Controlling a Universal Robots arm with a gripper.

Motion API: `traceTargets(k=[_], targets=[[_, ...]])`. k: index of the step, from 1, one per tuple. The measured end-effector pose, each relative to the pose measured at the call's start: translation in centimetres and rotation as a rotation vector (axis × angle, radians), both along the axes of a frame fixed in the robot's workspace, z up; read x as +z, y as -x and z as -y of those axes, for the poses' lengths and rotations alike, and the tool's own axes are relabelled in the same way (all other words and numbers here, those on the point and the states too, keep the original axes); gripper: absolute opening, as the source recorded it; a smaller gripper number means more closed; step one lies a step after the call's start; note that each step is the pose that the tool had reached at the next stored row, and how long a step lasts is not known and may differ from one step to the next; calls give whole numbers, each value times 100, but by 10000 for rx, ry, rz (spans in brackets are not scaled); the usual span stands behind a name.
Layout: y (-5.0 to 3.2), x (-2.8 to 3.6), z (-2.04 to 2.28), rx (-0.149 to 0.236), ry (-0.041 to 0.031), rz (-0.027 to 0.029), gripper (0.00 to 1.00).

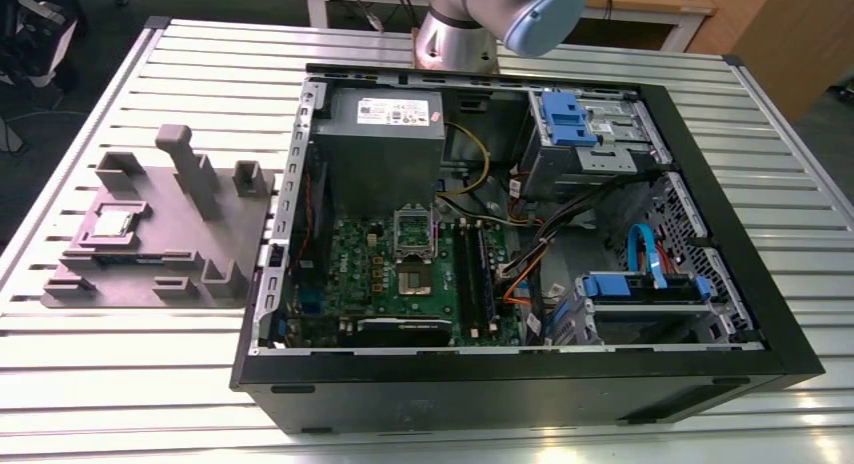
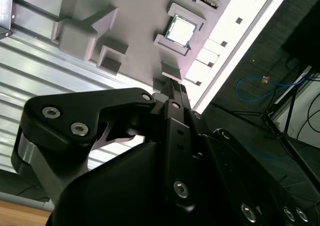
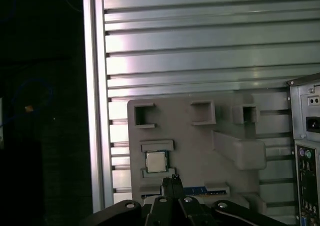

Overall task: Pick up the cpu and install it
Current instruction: 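Reach for the cpu, then pick up the cpu and move it towards the insertion slot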

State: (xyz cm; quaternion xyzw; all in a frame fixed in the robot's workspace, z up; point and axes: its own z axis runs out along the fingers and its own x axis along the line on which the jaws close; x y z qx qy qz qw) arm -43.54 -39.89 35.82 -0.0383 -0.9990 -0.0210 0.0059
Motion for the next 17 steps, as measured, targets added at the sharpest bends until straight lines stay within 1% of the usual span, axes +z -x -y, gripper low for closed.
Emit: traceTargets(k=[10,17], targets=[[173,-20,0,0,0,-1,10],[188,-21,0,0,0,-1,10]])
